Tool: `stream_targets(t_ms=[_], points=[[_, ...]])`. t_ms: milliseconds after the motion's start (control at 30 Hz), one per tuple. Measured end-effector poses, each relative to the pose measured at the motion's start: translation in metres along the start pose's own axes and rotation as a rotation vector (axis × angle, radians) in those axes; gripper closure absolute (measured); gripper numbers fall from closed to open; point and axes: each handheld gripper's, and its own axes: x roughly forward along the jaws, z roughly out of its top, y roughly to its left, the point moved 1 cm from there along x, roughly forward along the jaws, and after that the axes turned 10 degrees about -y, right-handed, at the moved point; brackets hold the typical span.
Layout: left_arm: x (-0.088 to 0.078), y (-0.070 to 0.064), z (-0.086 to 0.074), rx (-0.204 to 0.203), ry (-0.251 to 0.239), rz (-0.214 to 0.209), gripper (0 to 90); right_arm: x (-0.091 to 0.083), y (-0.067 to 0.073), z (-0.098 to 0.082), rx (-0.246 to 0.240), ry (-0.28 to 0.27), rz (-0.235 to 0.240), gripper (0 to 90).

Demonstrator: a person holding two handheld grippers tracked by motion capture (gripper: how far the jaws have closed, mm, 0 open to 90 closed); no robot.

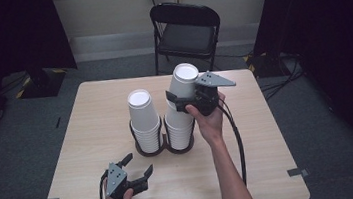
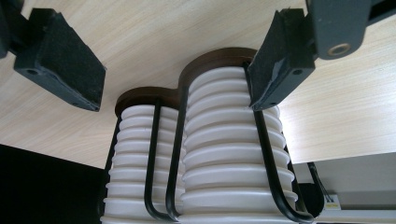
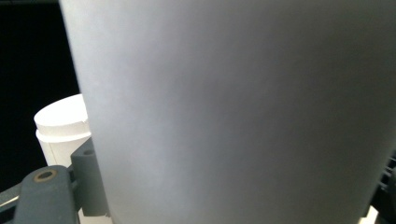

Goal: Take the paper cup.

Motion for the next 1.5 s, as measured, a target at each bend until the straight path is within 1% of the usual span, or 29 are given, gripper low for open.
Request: stream_targets(t_ms=[167,300,400,500,533,567,667,733,800,833,900,933,1000,1033,1100,1133,1167,1200,1267,1300,1367,1400,1433,1467,1500], points=[[0.001,0.000,0.000,0.010,0.011,0.007,18.1,0.000,-0.001,0.002,0.008,-0.014,0.002,14.9],[0.000,0.000,0.000,-0.002,0.002,0.005,18.1,0.000,0.000,0.003,0.007,-0.017,0.004,14.9],[0.000,0.001,0.000,0.002,0.001,0.001,18.1,-0.002,-0.002,0.006,0.010,-0.015,-0.015,14.9],[0.000,0.000,0.000,-0.001,0.002,0.003,18.0,-0.003,-0.002,0.008,0.011,-0.018,-0.019,14.9],[0.000,0.000,0.000,-0.001,0.001,0.003,18.0,-0.004,-0.002,0.010,0.010,-0.021,-0.019,14.9],[0.000,0.000,0.000,-0.001,0.001,0.002,18.1,-0.005,-0.001,0.015,0.003,-0.031,-0.010,14.9],[0.000,0.000,0.000,-0.002,0.000,0.001,18.1,-0.006,0.000,0.019,0.003,-0.035,-0.007,15.0],[0.000,0.000,0.000,-0.002,0.000,-0.001,18.1,-0.010,0.001,0.025,-0.003,-0.051,-0.007,15.0],[0.000,0.000,0.000,-0.002,0.001,-0.001,18.1,-0.011,0.001,0.026,0.000,-0.050,-0.007,15.0],[0.000,0.000,0.000,-0.003,0.000,-0.003,18.1,-0.016,0.001,0.027,0.007,-0.062,-0.015,14.9],[0.000,0.001,0.000,-0.008,-0.004,-0.003,18.1,-0.018,0.000,0.027,0.013,-0.067,-0.021,14.9],[-0.001,0.001,0.000,-0.001,-0.004,-0.004,18.1,-0.024,-0.001,0.027,0.026,-0.078,-0.022,14.9],[-0.001,0.001,0.000,-0.001,-0.004,-0.006,18.1,-0.026,-0.001,0.027,0.023,-0.076,-0.029,14.9],[-0.001,0.001,0.000,0.004,-0.001,-0.009,18.2,-0.031,-0.003,0.028,0.026,-0.079,-0.034,14.9],[0.000,0.001,0.000,0.005,0.000,-0.009,18.2,-0.033,-0.003,0.029,0.031,-0.080,-0.036,14.9],[0.000,0.001,0.000,0.008,-0.001,-0.017,18.8,-0.039,-0.005,0.031,0.034,-0.085,-0.043,15.0],[0.000,0.001,0.000,0.008,-0.001,-0.017,19.4,-0.039,-0.005,0.031,0.034,-0.085,-0.043,15.0],[-0.001,0.001,0.000,-0.001,-0.008,-0.020,20.1,-0.045,-0.006,0.031,0.010,-0.082,-0.072,15.1],[-0.001,0.002,0.000,-0.005,-0.008,-0.021,20.6,-0.047,-0.005,0.031,0.007,-0.083,-0.078,15.2],[-0.001,0.002,0.000,-0.007,-0.009,-0.020,21.4,-0.055,-0.006,0.030,0.017,-0.087,-0.074,15.2],[-0.001,0.001,0.000,-0.002,-0.008,-0.016,21.4,-0.058,-0.007,0.029,0.020,-0.083,-0.079,15.2],[-0.001,0.001,0.000,0.007,-0.005,-0.017,21.4,-0.063,-0.009,0.028,0.026,-0.083,-0.091,15.3],[-0.001,0.001,0.000,0.007,-0.005,-0.017,21.5,-0.063,-0.009,0.028,0.026,-0.083,-0.091,15.3],[-0.001,0.001,0.000,0.007,-0.004,-0.017,22.7,-0.069,-0.012,0.027,0.041,-0.084,-0.098,15.3],[-0.001,0.001,0.000,0.006,-0.005,-0.017,22.7,-0.069,-0.012,0.027,0.041,-0.084,-0.098,15.3]])
